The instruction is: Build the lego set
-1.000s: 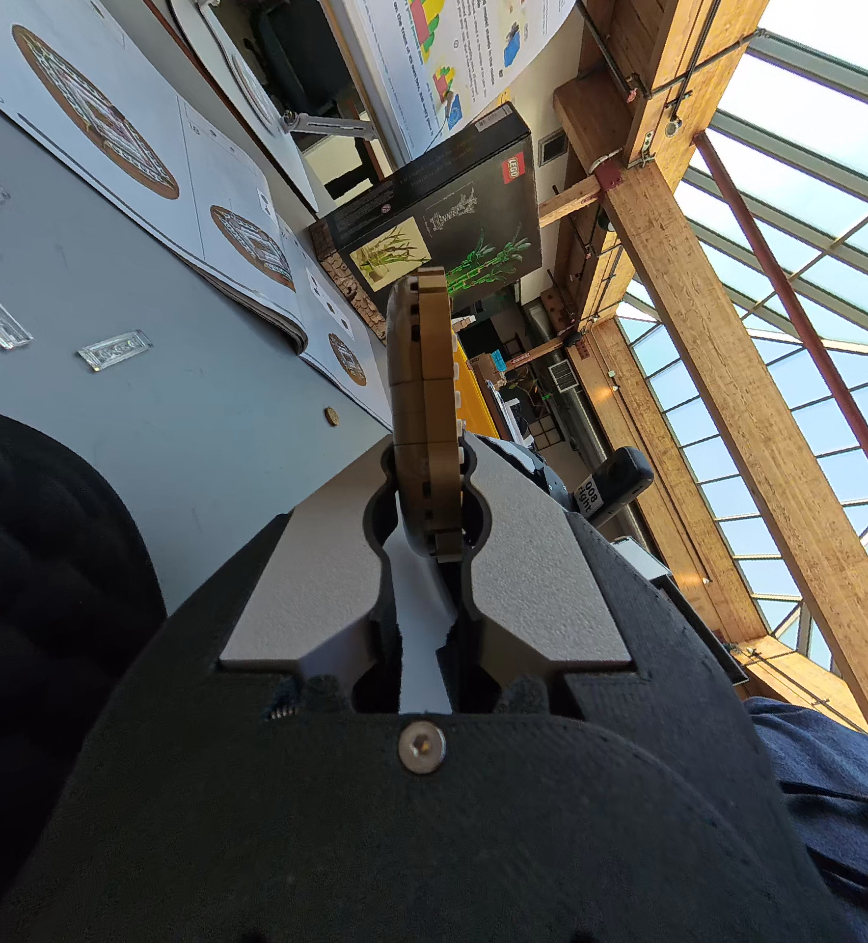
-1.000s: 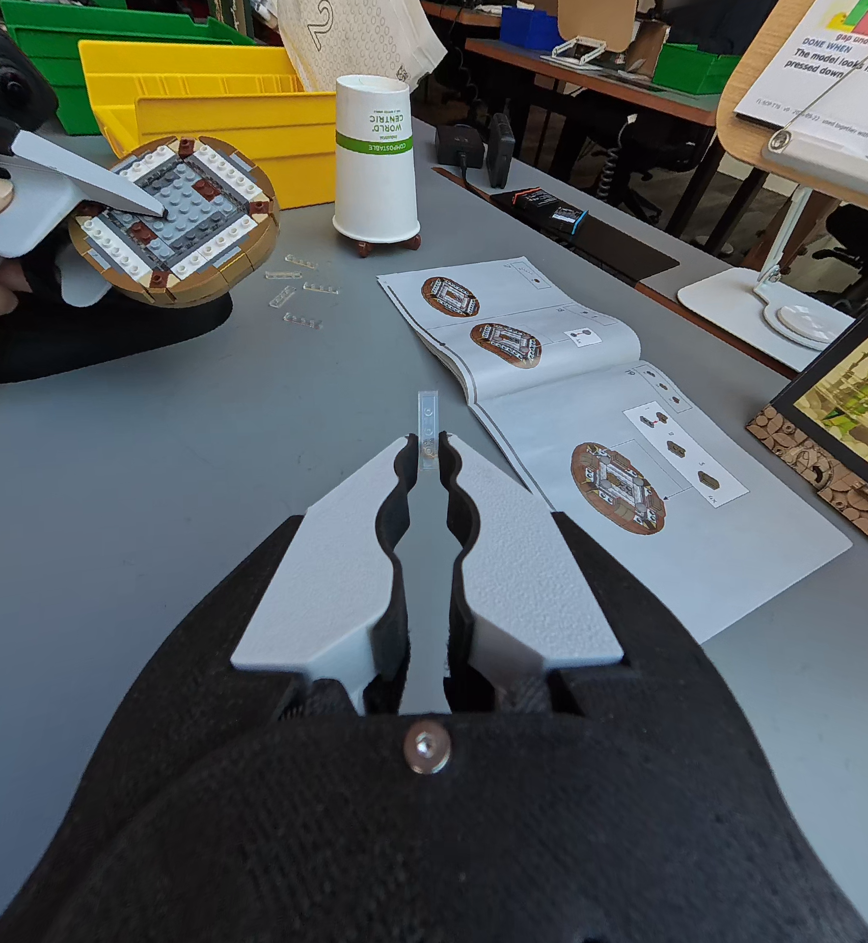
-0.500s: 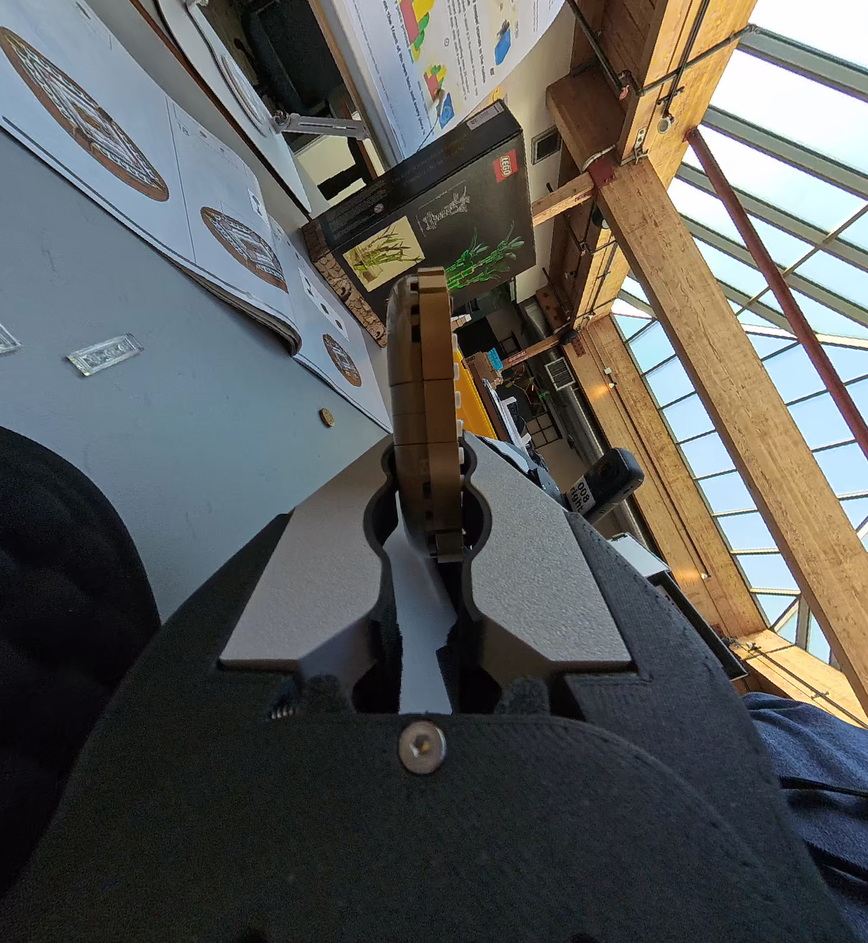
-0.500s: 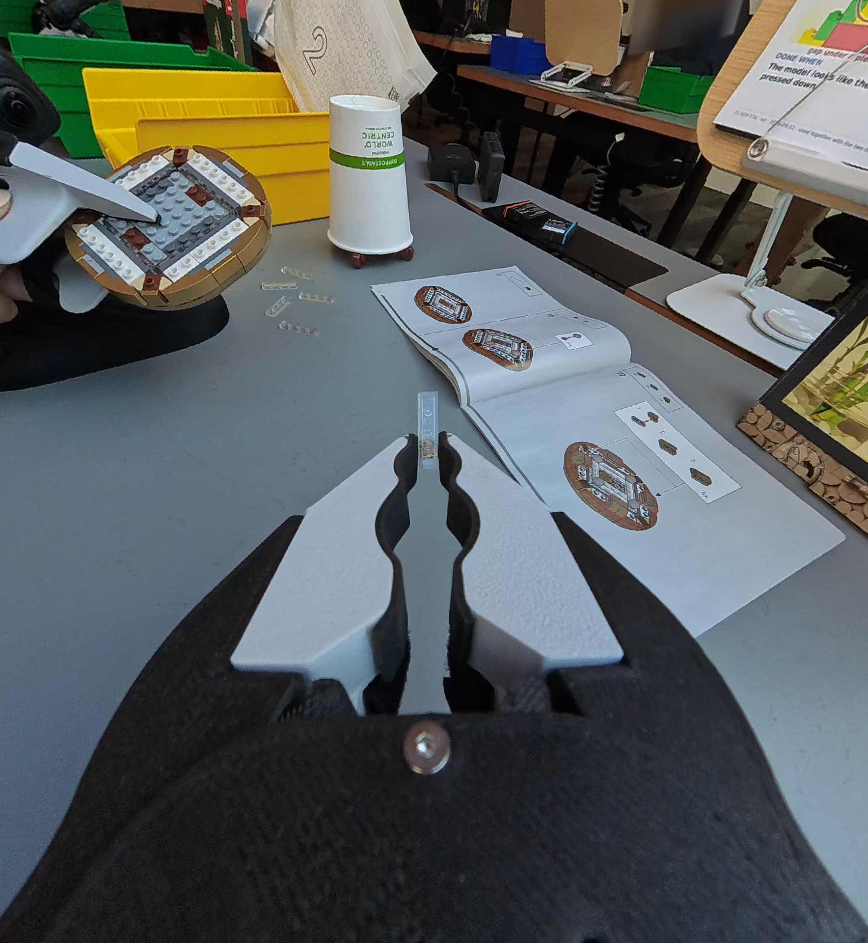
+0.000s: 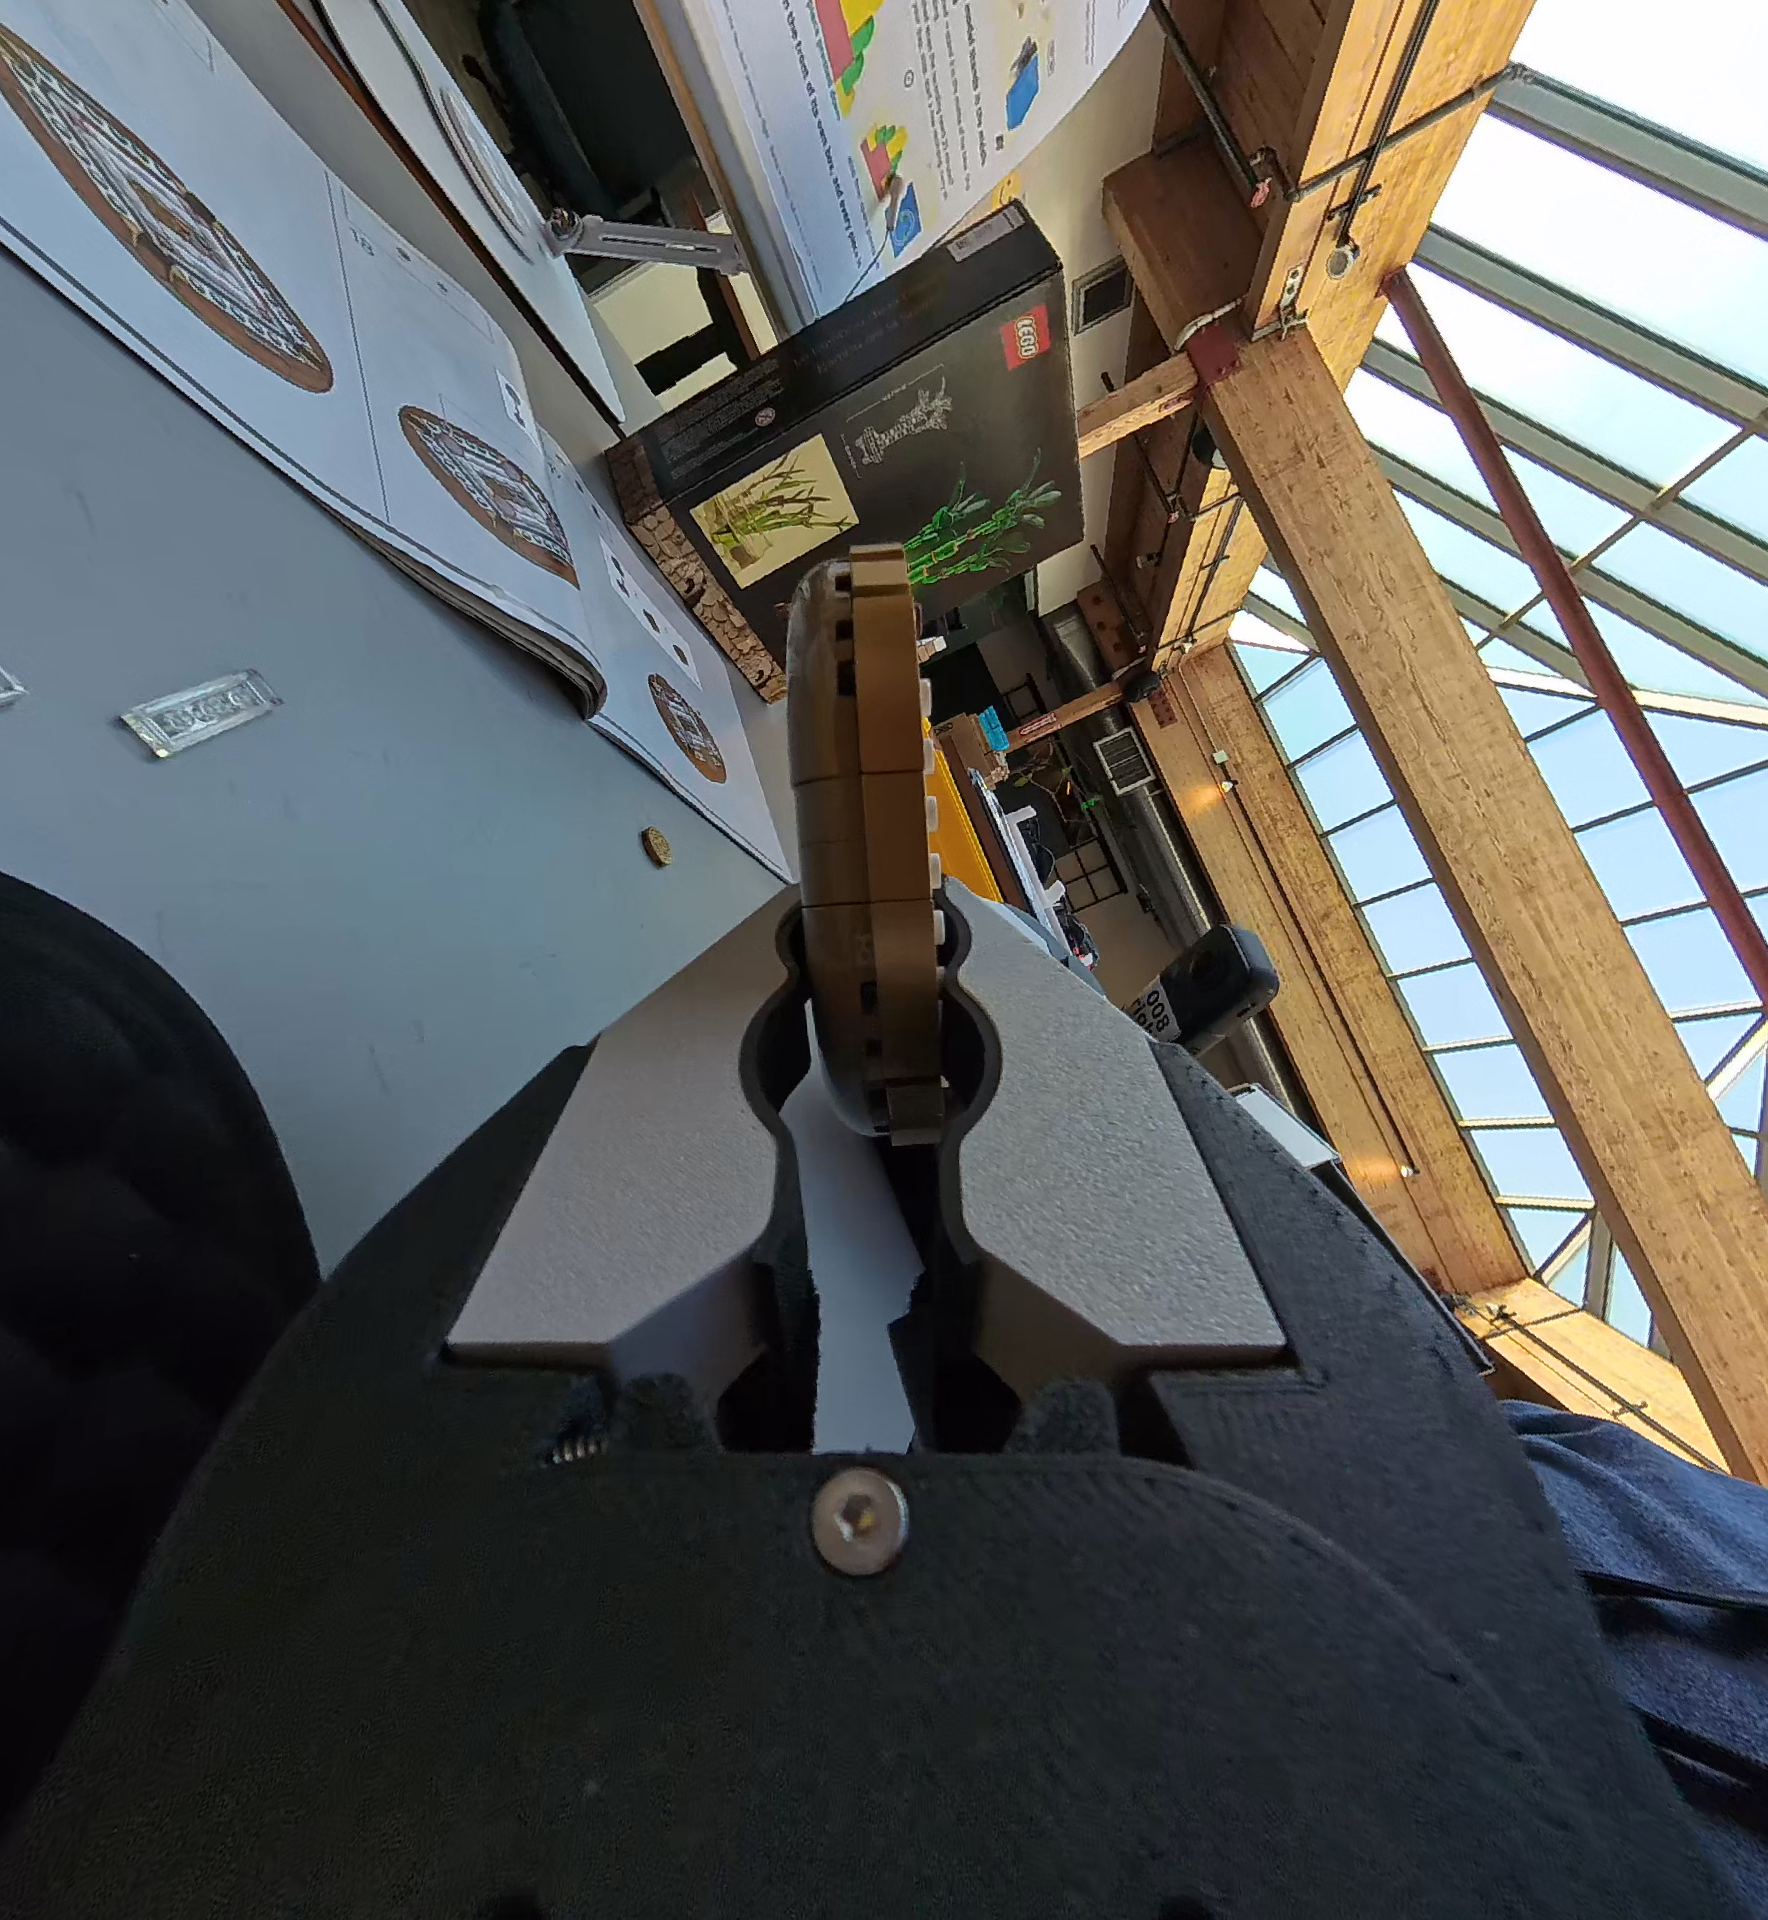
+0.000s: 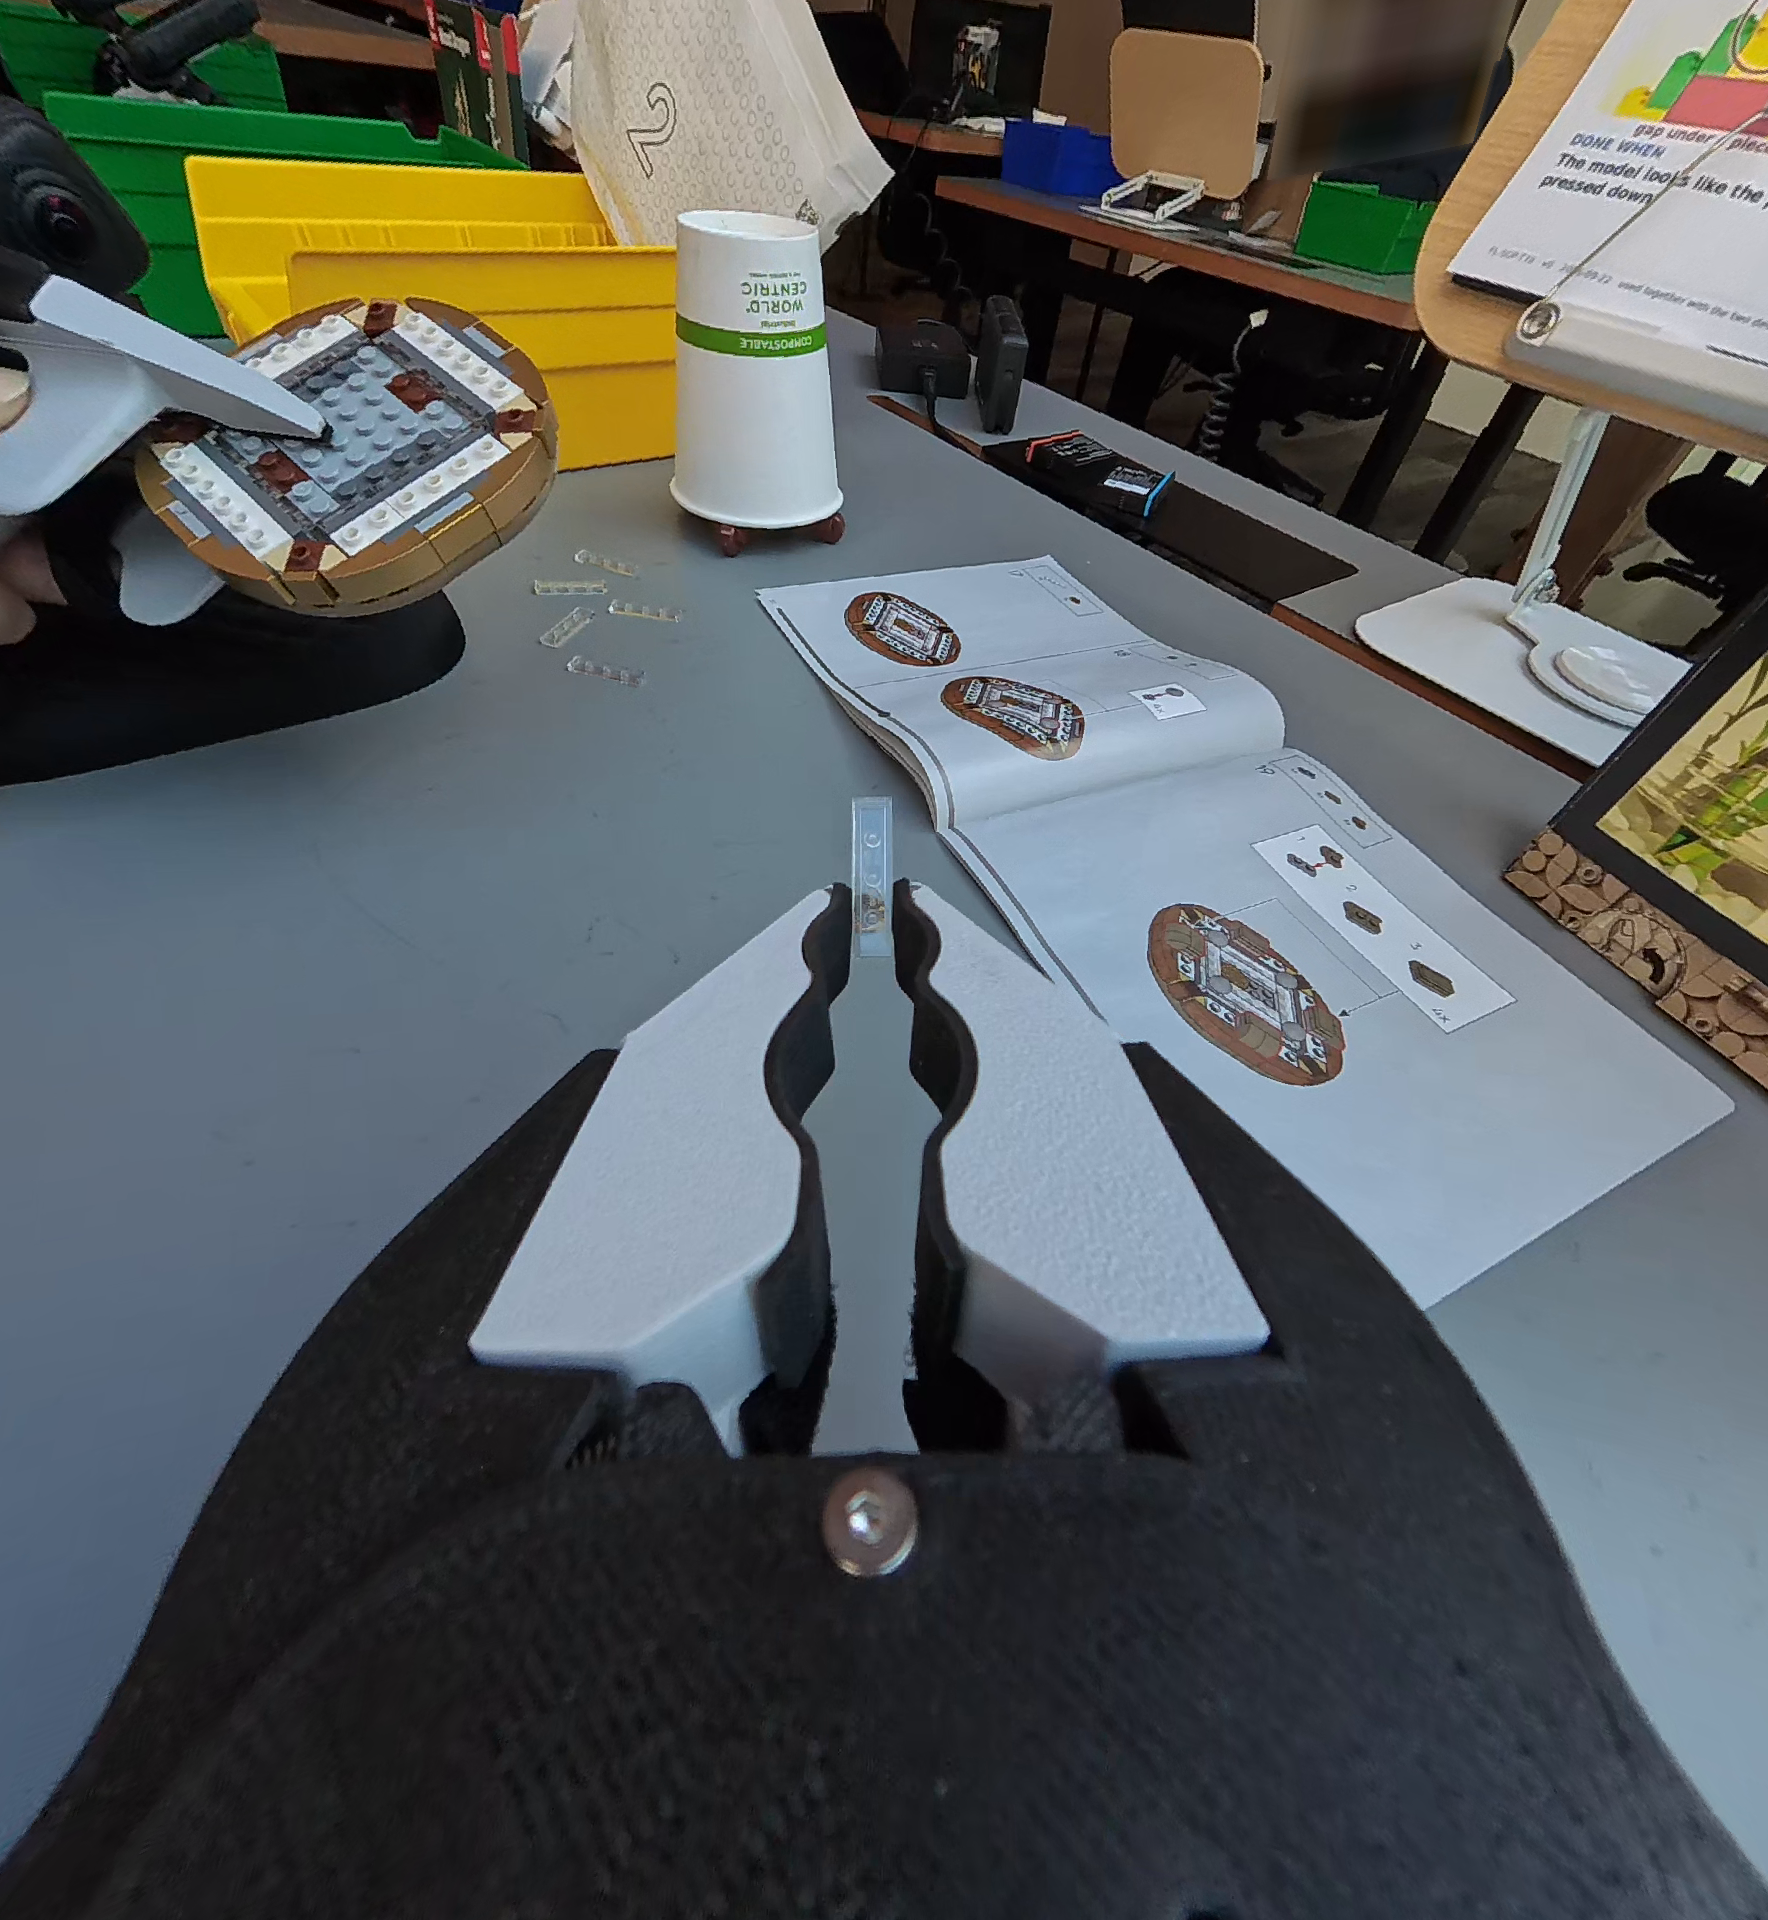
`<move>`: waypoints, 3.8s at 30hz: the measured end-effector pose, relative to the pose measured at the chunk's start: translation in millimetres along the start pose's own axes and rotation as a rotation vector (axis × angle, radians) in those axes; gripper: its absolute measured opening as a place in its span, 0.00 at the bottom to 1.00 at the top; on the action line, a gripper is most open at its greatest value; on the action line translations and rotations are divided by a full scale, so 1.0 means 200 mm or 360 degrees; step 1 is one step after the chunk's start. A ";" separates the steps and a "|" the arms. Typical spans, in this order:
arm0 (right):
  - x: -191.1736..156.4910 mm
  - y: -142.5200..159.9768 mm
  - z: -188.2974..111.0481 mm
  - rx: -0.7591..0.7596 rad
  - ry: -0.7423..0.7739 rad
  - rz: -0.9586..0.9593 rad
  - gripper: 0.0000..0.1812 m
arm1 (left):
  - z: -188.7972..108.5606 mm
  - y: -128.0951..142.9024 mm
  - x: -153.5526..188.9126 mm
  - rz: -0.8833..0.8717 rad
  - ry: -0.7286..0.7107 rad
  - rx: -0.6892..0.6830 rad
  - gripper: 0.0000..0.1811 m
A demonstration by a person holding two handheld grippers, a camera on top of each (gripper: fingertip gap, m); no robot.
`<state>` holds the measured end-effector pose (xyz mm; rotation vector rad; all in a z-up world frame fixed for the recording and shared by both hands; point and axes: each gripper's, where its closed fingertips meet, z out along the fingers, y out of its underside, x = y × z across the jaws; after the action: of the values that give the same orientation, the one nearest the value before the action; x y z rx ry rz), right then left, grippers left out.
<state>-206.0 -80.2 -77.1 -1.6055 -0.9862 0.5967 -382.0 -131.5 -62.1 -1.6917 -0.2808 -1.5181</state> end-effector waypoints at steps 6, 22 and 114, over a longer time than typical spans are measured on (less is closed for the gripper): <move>-0.04 -0.02 0.00 0.0060 -0.0025 -0.0071 0.03 | 0.01 0.01 0.00 -0.0008 0.0011 -0.0012 0.10; -0.08 0.00 0.02 0.0021 -0.0025 -0.0168 0.04 | 0.00 0.03 -0.01 -0.0021 0.0017 -0.0021 0.10; -0.49 -0.29 0.25 -0.0983 -0.1516 0.0608 0.32 | 0.10 0.40 0.15 -0.0285 0.0145 -0.0438 0.10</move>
<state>-314.5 -133.6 -46.0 -2.1091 -1.6762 1.5160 -308.4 -179.9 -68.0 -1.8425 -0.1852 -1.8292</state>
